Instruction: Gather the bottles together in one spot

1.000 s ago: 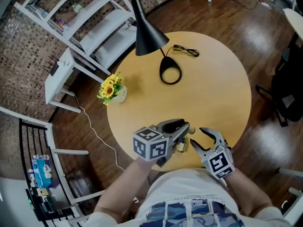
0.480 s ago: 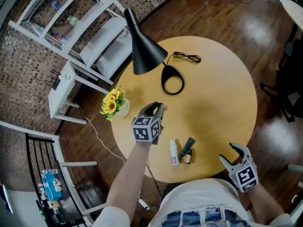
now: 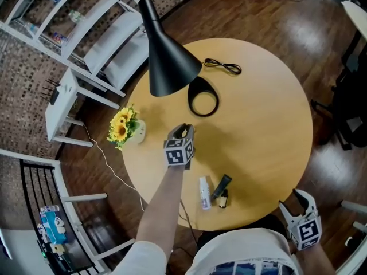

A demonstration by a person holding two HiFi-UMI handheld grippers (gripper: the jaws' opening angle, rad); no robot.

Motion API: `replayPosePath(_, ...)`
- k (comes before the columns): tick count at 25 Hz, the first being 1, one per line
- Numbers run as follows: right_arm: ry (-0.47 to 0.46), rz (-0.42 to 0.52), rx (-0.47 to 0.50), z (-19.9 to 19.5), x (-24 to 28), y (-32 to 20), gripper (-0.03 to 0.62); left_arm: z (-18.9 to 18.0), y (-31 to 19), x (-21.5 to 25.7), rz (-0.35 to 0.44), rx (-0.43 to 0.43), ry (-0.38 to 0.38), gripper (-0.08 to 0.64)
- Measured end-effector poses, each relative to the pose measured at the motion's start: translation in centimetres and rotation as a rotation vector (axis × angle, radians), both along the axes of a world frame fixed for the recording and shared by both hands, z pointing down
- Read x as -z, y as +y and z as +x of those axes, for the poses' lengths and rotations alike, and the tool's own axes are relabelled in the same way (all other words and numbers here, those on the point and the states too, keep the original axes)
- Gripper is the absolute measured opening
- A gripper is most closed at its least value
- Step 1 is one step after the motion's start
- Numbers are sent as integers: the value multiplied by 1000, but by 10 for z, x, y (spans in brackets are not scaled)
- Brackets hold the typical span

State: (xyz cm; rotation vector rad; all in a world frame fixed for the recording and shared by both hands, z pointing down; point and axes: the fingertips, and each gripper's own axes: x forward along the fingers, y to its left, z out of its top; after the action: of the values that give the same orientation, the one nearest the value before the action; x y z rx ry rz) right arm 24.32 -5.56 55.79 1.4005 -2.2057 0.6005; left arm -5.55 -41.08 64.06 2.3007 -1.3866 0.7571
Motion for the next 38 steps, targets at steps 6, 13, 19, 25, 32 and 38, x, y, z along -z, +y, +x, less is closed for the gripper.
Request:
replayPosePath(6, 17, 15, 21, -6, -2, -6, 258, 3, 2, -2, -5, -36, -11, 101)
replayPosePath(13, -5, 20, 69, -23, 3, -3, 258, -3, 27, 29, 14, -50, 5, 236)
replayPosePath(19, -58, 46, 170, -79, 17, -9, 258, -43, 122, 91, 1, -53, 72, 238)
replayPosePath(25, -80, 102, 221, -128, 29, 2, 258, -64, 250, 130, -34, -58, 207, 238)
replayPosePath(32, -34, 149, 239, -207, 64, 62, 258, -152, 396, 169, 12, 13, 319, 238)
replayPosePath(38, 43, 157, 133, -233, 89, 137, 258, -204, 491, 167, -21, -11, 339, 238)
